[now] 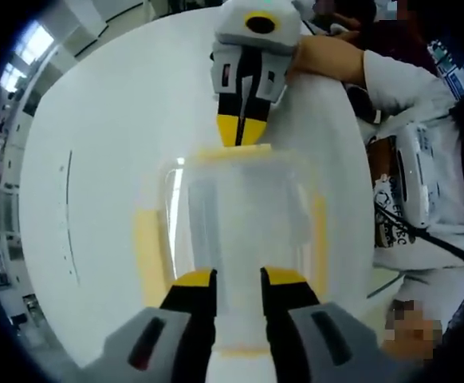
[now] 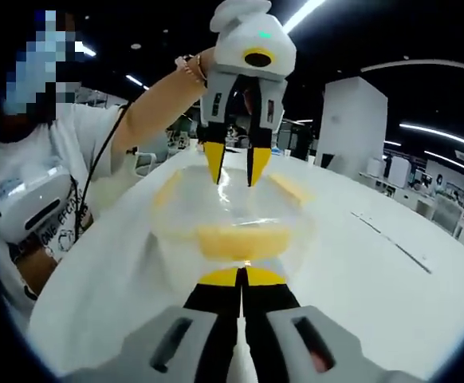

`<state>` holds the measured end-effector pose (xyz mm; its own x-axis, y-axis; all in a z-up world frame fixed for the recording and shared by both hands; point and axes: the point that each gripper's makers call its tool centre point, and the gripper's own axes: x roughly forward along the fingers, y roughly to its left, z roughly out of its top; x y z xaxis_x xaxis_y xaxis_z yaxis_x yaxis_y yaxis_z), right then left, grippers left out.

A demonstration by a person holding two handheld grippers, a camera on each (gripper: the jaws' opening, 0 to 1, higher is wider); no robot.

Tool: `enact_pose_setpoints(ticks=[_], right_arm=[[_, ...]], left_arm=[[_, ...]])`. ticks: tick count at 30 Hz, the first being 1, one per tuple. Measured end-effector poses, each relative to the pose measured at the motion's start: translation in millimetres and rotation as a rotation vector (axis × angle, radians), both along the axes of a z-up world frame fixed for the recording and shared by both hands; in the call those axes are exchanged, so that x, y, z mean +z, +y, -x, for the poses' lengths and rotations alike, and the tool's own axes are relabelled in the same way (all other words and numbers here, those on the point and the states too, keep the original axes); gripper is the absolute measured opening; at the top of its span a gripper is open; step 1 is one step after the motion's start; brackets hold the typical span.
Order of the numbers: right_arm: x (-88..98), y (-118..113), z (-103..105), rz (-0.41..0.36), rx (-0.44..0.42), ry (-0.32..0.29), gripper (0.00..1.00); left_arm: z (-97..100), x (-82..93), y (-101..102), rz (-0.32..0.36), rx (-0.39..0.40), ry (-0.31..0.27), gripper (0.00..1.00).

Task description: Snap each plastic latch of the storage box into its locked position after aligning the lid with the box until every specified latch is closed and the lid sits flush.

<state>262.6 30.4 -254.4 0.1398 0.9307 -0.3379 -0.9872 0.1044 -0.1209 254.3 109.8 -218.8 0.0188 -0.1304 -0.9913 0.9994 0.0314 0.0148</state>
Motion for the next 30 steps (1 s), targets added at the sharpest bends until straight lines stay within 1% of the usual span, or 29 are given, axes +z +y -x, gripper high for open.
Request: enact_pose_setpoints(ticks=[2,4,5,7,9,10,11,14,15,19,22,24,27,30], right_arm=[[-5.0,1,-3,0.024,-0.010,-0.001,0.00],[-8.2,-2,-6,0.055,-0.020,-0.018,0.00],[-8.8,-4,-9,0.064,-0.040,-0.020,0.00],[-10.1,-11,-21,0.077,-0.114,-0.010,0.00],[-12.3,-17,-34,0.116,-0.190,-0.017,0.00],[-11.7,-17,-36,0.121,-0.195,-0.020,0.00],[-9.1,-17,-38,0.123,-0.198,-0.035,0.00],[1.2,-16,-42,0.108,-0.225,-0.048,0.00],[6.6,-14,-44,0.097,-0.236,-0.055,0.02],[17.0,-10,-45,0.093,-0.253,-0.071,0.04],[25.7,-7,-46,0.109,-0.257,-0.086,0.04],[31.4,-6,-47,0.113,-0.259,-0.094,0.04],[52.2,-1,-45,0.138,-0.243,-0.153,0.04],[68.3,9,-36,0.148,-0.199,-0.177,0.04]], left_arm=[[-0.6,1.3,1,0.020,0.001,0.003,0.21],[-1.1,1.8,1,0.031,0.004,0.004,0.21],[-1.4,2.3,2,0.042,0.007,0.005,0.21],[-1.6,2.7,2,0.056,0.010,0.006,0.21],[-2.8,3.2,1,0.074,0.023,0.009,0.21],[-3.4,3.5,1,0.079,0.027,0.011,0.20],[-3.6,3.6,1,0.085,0.028,0.012,0.20],[-9.1,6.1,4,0.101,0.032,0.013,0.20],[-10.9,6.9,5,0.106,0.031,0.011,0.20],[-6.3,6.4,2,0.128,0.019,-0.002,0.19],[-3.7,6.1,1,0.166,0.001,-0.011,0.19],[-3.9,6.3,0,0.187,0.003,-0.007,0.19],[-3.3,5.9,-1,0.229,-0.002,0.000,0.19],[-2.9,5.6,-4,0.252,-0.006,-0.001,0.19]])
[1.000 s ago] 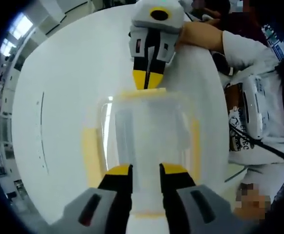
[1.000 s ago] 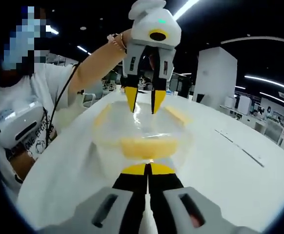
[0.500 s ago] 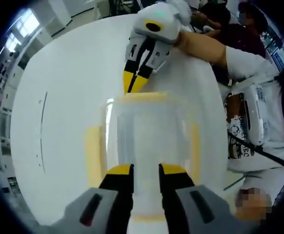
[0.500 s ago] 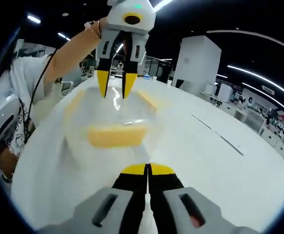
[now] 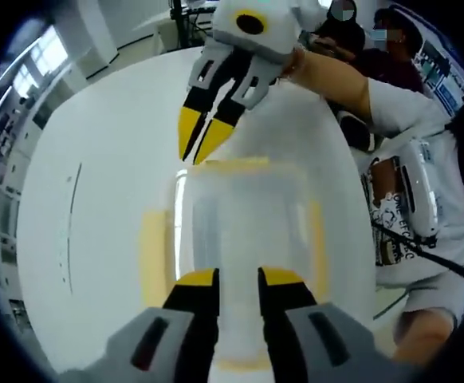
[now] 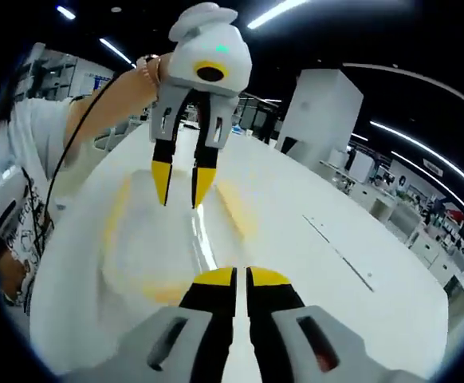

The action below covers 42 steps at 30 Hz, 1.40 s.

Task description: Snap each plastic latch of the storage box into its locked position after aligning the lid with the box until every specified latch is closed and the lid sits flush.

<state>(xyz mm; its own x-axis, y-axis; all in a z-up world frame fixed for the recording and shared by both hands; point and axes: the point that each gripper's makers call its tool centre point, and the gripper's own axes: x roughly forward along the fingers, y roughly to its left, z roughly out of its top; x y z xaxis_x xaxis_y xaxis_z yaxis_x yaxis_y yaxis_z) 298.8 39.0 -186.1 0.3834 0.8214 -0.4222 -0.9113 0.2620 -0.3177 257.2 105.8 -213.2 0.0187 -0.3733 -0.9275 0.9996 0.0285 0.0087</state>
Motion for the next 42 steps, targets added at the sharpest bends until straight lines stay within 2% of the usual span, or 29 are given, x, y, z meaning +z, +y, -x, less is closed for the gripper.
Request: enact_pose_setpoints(ticks=[3,8,15,18,19,27,33,36,42], right_arm=[[8.2,13,10,0.035,0.046,-0.004,0.04],[8.3,34,25,0.097,0.113,0.024,0.04],[-1.7,55,37,0.218,0.175,0.056,0.02],[-7.0,62,43,0.250,0.201,0.098,0.01],[-9.1,65,43,0.259,0.201,0.118,0.01],[-30.5,76,45,0.410,0.237,0.155,0.00],[-35.0,76,45,0.488,0.251,0.136,0.00],[-36.5,73,45,0.577,0.270,0.083,0.00],[-39.3,71,46,0.711,0.296,0.035,0.00]], left_arm=[[0.9,-0.3,-1,0.013,-0.002,-0.008,0.19],[-0.5,0.6,0,0.050,0.005,-0.014,0.18],[0.6,0.5,0,0.134,0.020,-0.009,0.18],[2.5,-0.5,-1,0.158,0.021,-0.007,0.17],[2.6,-0.7,-1,0.163,0.021,-0.006,0.17],[3.0,-2.4,-3,0.242,0.026,0.002,0.17],[2.6,-2.6,-4,0.307,0.019,-0.009,0.18],[2.8,-3.5,-3,0.335,0.016,-0.007,0.19],[-1.9,-2.9,5,0.360,0.033,-0.033,0.21]])
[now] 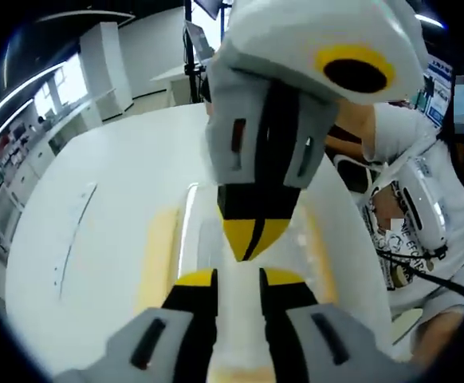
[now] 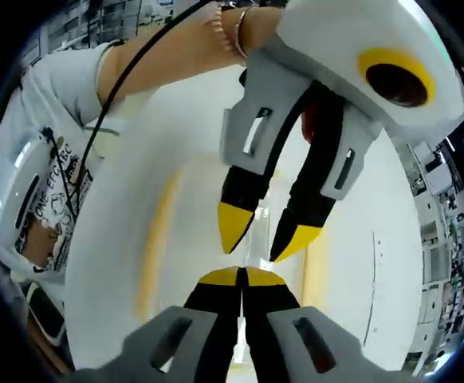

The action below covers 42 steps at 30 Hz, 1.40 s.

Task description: Snap each plastic latch of the storage box into its locked position after aligning the lid with the box until every specified latch is closed and the lid sits flush.

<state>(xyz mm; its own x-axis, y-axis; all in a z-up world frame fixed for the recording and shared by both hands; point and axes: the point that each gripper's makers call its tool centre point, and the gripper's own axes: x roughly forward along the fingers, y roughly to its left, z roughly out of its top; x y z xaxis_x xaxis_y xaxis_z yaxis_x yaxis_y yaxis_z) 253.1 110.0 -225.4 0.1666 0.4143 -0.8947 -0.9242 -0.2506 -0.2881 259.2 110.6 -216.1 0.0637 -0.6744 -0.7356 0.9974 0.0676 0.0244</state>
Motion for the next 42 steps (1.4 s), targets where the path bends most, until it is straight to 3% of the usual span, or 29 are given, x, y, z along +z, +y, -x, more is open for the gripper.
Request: enact_pose_setpoints(ticks=[6,17,22,24,26,32,42], right_arm=[[-2.7,-1,3,0.141,0.024,-0.054,0.00],[-4.1,-7,8,0.205,0.004,-0.048,0.00],[-3.9,-11,11,0.220,-0.001,-0.048,0.00],[-3.4,-12,12,0.226,-0.004,-0.050,0.00],[-2.9,-14,14,0.231,-0.004,-0.057,0.00],[-3.7,-20,14,0.235,-0.008,-0.070,0.00],[-2.3,-18,15,0.218,-0.017,-0.068,0.00]], left_arm=[[1.8,-0.1,14,0.013,0.025,-0.003,0.21],[10.7,-0.9,49,0.043,0.097,0.004,0.20],[19.7,-0.7,57,0.097,0.110,0.006,0.19],[21.8,1.0,58,0.137,0.100,-0.021,0.19],[25.3,1.7,60,0.181,0.123,0.014,0.19],[25.5,-2.9,57,0.270,0.111,-0.033,0.19],[28.6,1.8,56,0.481,0.114,-0.027,0.19]])
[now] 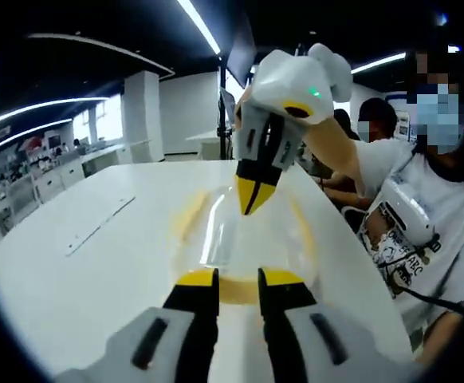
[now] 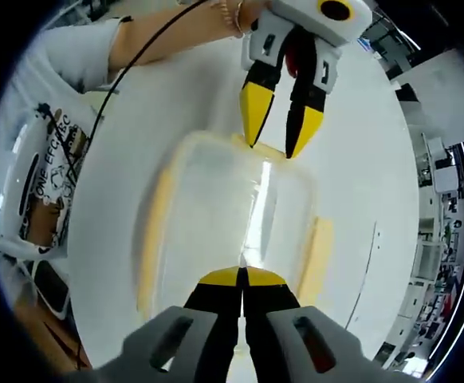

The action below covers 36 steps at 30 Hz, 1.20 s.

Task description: Snap each plastic latch of the storage box into its locked position after aligning the lid with the box until every specified latch is closed and the lid sits flush.

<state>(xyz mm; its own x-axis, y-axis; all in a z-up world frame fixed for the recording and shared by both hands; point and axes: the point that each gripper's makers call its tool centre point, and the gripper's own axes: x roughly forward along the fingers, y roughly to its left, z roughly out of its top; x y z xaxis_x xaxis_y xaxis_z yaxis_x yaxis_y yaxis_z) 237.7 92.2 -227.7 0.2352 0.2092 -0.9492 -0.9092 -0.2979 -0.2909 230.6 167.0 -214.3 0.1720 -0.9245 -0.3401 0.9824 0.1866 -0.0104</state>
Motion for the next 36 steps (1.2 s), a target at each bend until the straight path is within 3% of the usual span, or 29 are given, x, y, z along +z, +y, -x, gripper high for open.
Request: enact_pose_setpoints(ticks=[2,8,14,17,36], right_arm=[[0.5,2,0,0.000,0.001,0.003,0.00],[1.7,7,-1,0.018,0.008,-0.003,0.00],[2.5,11,-3,0.046,0.007,-0.014,0.00],[2.5,11,-3,0.058,0.013,-0.029,0.00],[2.9,8,-6,0.087,-0.019,-0.053,0.00]], left_arm=[[-2.2,3.4,6,0.064,-0.003,0.005,0.19],[-2.6,4.8,19,0.125,0.007,0.019,0.19],[-0.4,-3.2,29,0.108,0.003,0.027,0.19],[-1.7,-12.4,35,0.068,-0.003,0.023,0.19],[3.5,-12.3,26,0.107,-0.055,0.061,0.14]])
